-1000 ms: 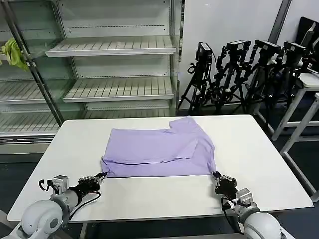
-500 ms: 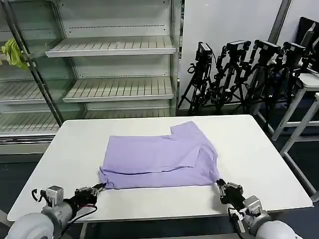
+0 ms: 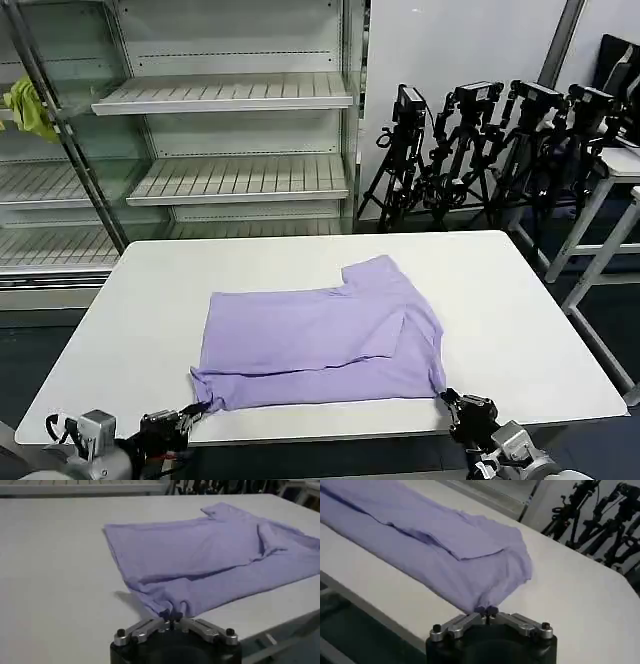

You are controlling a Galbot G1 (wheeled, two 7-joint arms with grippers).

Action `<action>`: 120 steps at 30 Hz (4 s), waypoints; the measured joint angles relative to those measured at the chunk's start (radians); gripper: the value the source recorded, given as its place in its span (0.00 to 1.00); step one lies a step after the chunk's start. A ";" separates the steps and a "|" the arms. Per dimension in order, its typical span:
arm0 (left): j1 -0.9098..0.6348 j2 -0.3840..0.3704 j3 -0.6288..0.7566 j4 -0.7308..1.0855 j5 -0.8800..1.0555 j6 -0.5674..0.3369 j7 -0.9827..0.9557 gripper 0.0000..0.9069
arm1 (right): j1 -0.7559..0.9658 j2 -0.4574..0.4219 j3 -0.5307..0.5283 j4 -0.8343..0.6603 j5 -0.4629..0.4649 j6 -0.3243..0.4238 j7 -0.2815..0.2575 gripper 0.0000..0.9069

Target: Fold and organize the clothes.

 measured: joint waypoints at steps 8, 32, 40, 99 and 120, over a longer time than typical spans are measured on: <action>0.055 0.016 -0.034 -0.005 0.011 -0.002 0.000 0.07 | 0.000 -0.032 0.002 0.001 0.018 -0.014 0.048 0.00; 0.069 0.024 -0.078 -0.004 0.013 -0.008 -0.003 1.00 | 0.012 -0.068 0.000 0.077 0.039 -0.098 0.128 1.00; 0.052 0.012 -0.098 -0.029 0.007 -0.006 -0.010 1.00 | 0.046 -0.050 0.016 0.100 0.052 -0.106 0.143 1.00; -0.844 -0.102 0.487 0.506 0.150 -0.062 0.065 0.99 | 1.104 0.802 -0.402 -0.918 0.097 -0.140 -0.090 1.00; -0.959 -0.125 0.590 0.633 0.181 -0.089 0.095 0.96 | 1.100 0.831 -0.389 -0.946 0.075 -0.154 -0.093 1.00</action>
